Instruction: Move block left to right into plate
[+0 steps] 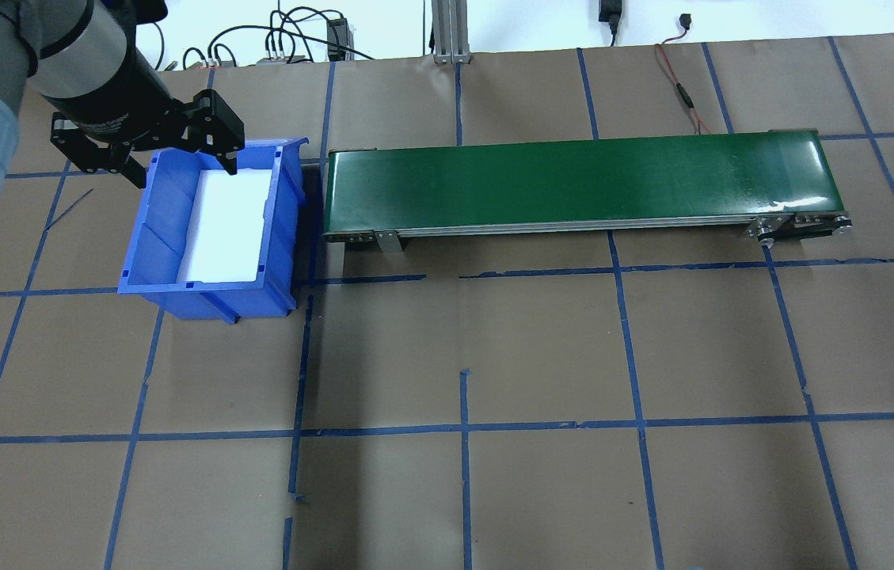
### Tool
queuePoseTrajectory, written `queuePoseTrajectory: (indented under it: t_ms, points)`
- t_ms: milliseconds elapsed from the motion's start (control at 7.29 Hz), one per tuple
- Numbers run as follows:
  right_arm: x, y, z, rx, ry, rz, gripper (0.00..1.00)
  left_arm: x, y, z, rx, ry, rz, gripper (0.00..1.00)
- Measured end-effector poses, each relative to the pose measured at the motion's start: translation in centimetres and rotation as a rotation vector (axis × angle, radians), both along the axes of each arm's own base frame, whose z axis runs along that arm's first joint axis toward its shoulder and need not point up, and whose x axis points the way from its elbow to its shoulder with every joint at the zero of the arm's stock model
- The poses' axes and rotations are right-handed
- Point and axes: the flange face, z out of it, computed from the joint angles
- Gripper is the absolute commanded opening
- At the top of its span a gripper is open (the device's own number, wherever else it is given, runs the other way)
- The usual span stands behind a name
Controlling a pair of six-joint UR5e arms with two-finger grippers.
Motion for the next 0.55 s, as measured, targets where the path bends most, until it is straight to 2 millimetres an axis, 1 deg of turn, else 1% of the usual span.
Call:
queuePoseTrajectory:
  t_ms: [137, 275, 412, 549]
  points:
    - [6.3, -0.6, 0.2, -0.009, 0.025, -0.045, 0.99, 0.1, -0.1, 0.0, -0.001, 0.000, 0.000, 0.21]
    - [12.6, -0.7, 0.2, -0.028, 0.043, -0.074, 0.99, 0.3, -0.2, 0.0, -0.005, 0.000, 0.005, 0.18]
    - [17.5, -0.6, 0.4, -0.072, 0.048, -0.065, 0.98, 0.3, -0.3, 0.0, -0.007, 0.004, 0.010, 0.48]
    - [20.2, -0.7, 0.5, -0.119, 0.041, -0.053, 0.98, 0.3, -0.3, 0.0, -0.007, 0.003, 0.012, 0.99]
